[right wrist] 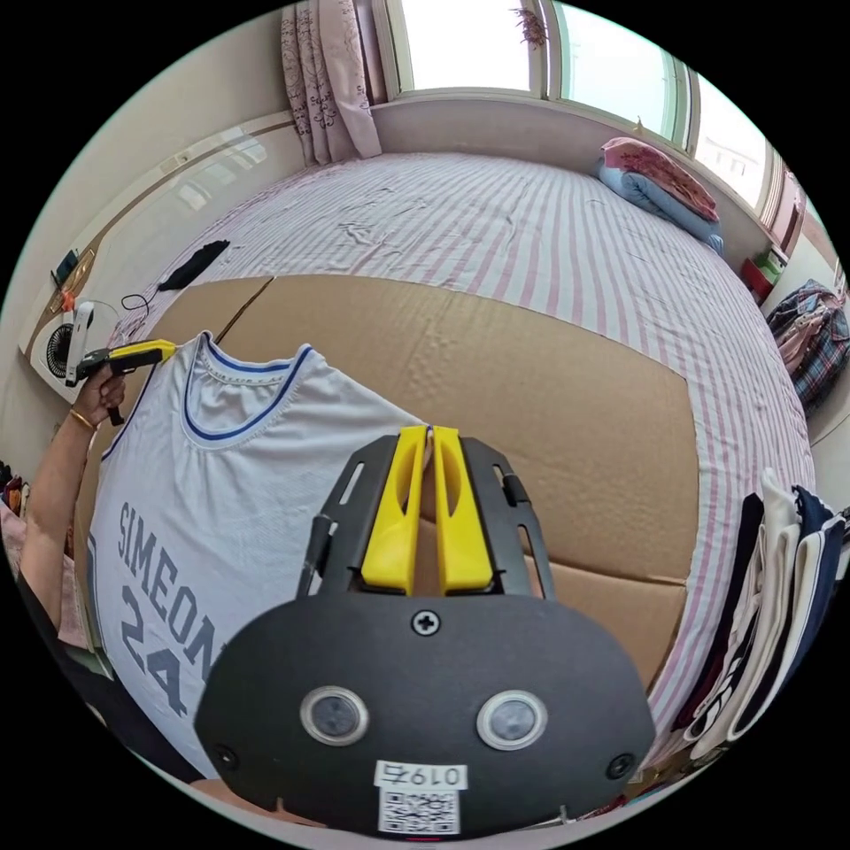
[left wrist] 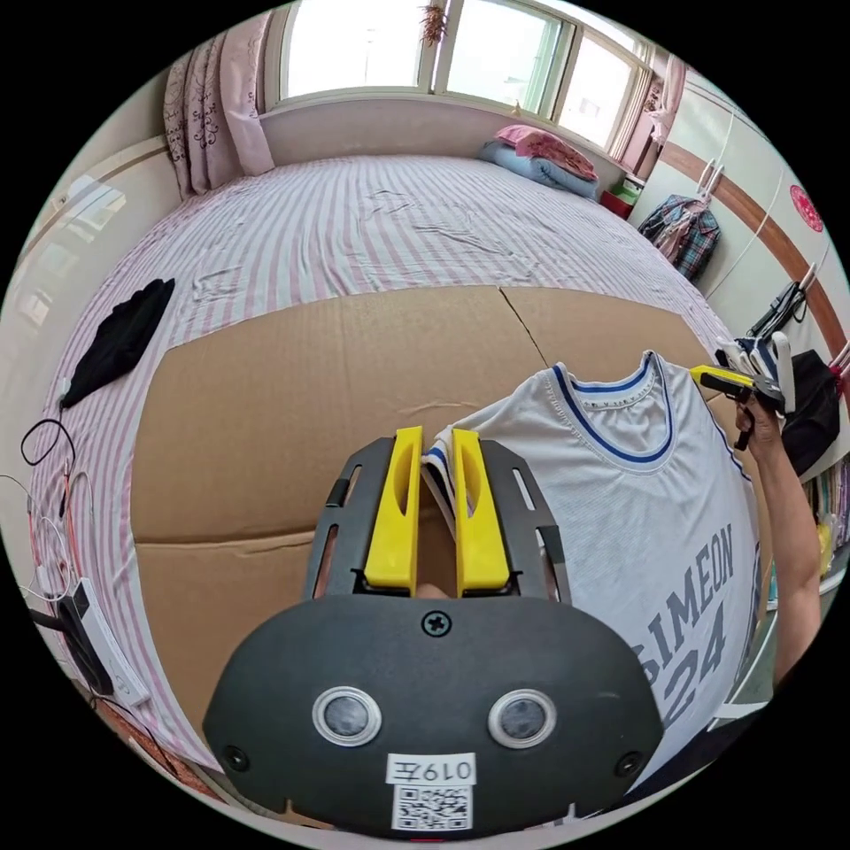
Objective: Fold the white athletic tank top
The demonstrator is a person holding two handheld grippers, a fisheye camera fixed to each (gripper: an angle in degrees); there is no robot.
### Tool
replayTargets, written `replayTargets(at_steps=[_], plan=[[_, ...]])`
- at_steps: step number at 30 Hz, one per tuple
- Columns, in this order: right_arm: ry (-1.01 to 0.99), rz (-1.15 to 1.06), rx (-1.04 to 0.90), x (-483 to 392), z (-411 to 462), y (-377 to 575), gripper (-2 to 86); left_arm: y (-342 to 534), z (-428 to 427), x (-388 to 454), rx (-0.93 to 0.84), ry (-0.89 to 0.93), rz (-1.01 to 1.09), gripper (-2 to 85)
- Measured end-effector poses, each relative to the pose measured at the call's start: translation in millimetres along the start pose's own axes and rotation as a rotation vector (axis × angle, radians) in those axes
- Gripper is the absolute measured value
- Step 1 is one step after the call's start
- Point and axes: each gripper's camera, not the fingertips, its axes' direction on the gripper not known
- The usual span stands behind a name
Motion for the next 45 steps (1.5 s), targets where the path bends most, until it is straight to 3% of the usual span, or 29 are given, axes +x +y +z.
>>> replayTargets(at_steps=[8,13,27,36,42,45], plan=[[-0.093,0.095,0.051,21,0,12,4.7,7,-19,-66,0.085,0.223,-0.151,6.3],[-0.097,0.11,0.064,19,2,16,4.0,5,-23,-75,0.056,0.252,-0.133,6.0],[-0.056,0.04,0.005,-1,26,25,3.9,-19,-40,-57,0.009,0.042,-0.031,1.5],[-0.072,0.075,0.036,9,22,45,2.7,-31,-55,-91,-0.009,0.176,-0.206,1.1],[-0.116,0.115,0.153,34,-25,89,2.8,-22,-107,-128,0.108,0.183,-0.33,1.0],[-0.145,0.05,0.229,25,-74,126,1.9,-9,-163,-131,0.215,0.069,-0.294,1.0]])
